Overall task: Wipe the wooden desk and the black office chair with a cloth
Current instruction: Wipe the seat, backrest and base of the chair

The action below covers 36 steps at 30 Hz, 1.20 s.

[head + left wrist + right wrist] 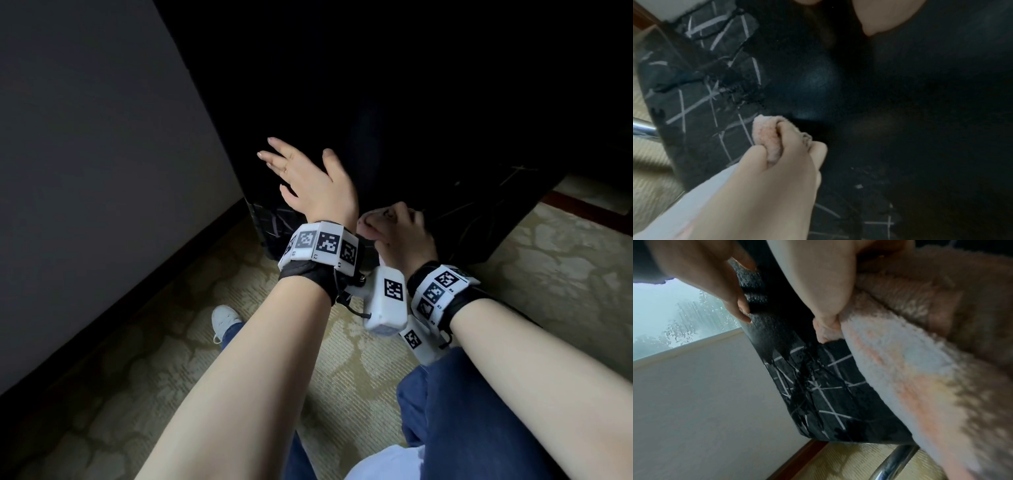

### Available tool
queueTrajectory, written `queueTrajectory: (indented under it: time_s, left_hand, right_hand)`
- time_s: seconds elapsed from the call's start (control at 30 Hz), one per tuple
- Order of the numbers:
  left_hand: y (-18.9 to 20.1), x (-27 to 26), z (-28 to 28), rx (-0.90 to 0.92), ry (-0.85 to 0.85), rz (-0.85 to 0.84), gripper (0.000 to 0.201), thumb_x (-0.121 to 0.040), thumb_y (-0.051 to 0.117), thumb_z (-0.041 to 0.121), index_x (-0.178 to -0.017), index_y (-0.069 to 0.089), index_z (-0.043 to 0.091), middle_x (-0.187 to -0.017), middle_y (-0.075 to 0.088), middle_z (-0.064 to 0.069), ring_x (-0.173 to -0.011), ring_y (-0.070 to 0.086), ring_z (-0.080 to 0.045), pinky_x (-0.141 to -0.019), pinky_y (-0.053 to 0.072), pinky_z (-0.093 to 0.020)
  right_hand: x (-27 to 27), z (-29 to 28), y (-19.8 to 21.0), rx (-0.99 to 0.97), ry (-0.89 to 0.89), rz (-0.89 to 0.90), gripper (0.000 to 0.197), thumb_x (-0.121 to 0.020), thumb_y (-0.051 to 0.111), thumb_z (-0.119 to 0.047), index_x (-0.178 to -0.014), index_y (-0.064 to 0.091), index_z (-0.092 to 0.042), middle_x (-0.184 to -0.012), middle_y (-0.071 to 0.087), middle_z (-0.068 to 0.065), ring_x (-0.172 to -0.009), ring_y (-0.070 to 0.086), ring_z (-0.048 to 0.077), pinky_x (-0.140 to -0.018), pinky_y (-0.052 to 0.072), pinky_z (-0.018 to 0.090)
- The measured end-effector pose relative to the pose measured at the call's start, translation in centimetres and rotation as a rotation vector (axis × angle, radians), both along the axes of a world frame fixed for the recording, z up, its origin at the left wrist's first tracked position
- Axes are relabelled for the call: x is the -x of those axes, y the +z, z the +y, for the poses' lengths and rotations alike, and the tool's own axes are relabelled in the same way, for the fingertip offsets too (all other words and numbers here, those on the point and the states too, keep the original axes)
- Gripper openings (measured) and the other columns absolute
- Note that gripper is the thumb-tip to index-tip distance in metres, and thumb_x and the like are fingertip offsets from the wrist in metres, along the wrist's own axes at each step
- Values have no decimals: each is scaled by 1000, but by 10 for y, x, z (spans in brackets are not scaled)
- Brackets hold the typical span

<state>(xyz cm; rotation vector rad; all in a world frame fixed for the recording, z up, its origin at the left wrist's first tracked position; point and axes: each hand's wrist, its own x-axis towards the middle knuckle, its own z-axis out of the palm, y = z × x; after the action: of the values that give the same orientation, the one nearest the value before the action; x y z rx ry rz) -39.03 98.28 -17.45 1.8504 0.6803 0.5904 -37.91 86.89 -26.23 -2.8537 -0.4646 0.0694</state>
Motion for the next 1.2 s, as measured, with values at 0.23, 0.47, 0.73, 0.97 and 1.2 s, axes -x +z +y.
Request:
queueTrajectory:
  time_s: [0.23,0.47,0.73,0.97,1.2]
  left_hand:
    - [12,10,-15,26,-25,22,70,-100,37,27,-151,-7,10,-157,-16,-12,-147,-5,-19,-115,3,-41]
    - [25,10,-33,72,-47,26,69,-100,35,28,-150,-9,11,-157,-16,-12,-147,-4,-18,-115,2,-40]
    - [20,7,-26,112,-96,-1,69,-101,33,30,-150,-14,17,-156,-21,-9,-147,-3,-23,-115,-3,-43]
    - [20,-1,-18,95,-81,-8,71,-101,34,29,-149,-16,14,-155,-24,-10,-146,-10,-20,-115,-2,-45]
    - [9,-1,-12,77,-99,-45,71,-101,34,27,-148,-18,15,-154,-27,-9,-145,-14,-18,-114,-5,-46]
  right_hand:
    - [9,-32,16,-255,37,-83,30,-92,47,-39,-120,53,-35,-118,42,-2,-110,46,27,-76,41,28]
    - [24,-65,76,-590,63,-742,36,-79,55,-12,-113,66,-11,-120,48,25,-109,44,35,-93,41,36]
    - [-9,-78,92,-523,-133,-871,36,-82,53,-12,-116,64,-16,-124,50,27,-102,49,41,-88,44,44]
    - [-7,-60,52,-562,-81,-693,39,-81,48,-14,-115,66,-14,-127,47,23,-103,48,45,-91,46,49]
    - [2,-52,-2,-434,-104,-282,41,-85,60,-7,-121,63,-25,-138,39,10,-118,37,40,-95,40,51]
